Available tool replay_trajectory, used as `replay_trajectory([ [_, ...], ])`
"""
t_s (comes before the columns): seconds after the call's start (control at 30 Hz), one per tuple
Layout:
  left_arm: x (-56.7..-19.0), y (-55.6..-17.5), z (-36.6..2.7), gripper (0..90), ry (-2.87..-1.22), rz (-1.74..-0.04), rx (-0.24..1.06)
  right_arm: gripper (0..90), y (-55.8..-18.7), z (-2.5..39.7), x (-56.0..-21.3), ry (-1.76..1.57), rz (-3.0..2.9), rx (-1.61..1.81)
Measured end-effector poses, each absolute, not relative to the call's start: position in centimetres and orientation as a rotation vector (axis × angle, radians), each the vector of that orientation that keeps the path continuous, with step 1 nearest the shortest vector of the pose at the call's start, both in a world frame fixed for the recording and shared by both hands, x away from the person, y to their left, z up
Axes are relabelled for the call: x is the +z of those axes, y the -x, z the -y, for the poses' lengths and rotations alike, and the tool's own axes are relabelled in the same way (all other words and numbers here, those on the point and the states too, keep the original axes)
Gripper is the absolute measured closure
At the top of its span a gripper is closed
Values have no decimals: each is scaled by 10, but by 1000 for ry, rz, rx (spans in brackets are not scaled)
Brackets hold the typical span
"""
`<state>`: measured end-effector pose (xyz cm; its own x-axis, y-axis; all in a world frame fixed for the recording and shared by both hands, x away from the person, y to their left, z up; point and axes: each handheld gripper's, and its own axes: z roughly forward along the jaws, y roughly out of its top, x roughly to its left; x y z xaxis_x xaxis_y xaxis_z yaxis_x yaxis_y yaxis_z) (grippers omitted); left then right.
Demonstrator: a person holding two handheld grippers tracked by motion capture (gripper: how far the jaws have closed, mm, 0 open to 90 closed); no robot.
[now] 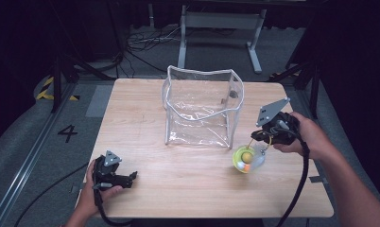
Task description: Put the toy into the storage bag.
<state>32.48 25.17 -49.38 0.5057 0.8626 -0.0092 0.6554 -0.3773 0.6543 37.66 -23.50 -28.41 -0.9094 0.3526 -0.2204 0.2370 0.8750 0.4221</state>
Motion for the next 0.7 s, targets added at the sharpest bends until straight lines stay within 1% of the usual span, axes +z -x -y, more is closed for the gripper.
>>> replay_trajectory([
  [0.33, -494, -325, -252, 6, -2152, -1237, 448, 880, -388, 256, -265, -526, -2692, 557],
  [0.7, -494, -325, -252, 6, -2151, -1237, 448, 881, -414, 268, -242, -568, -2681, 525],
])
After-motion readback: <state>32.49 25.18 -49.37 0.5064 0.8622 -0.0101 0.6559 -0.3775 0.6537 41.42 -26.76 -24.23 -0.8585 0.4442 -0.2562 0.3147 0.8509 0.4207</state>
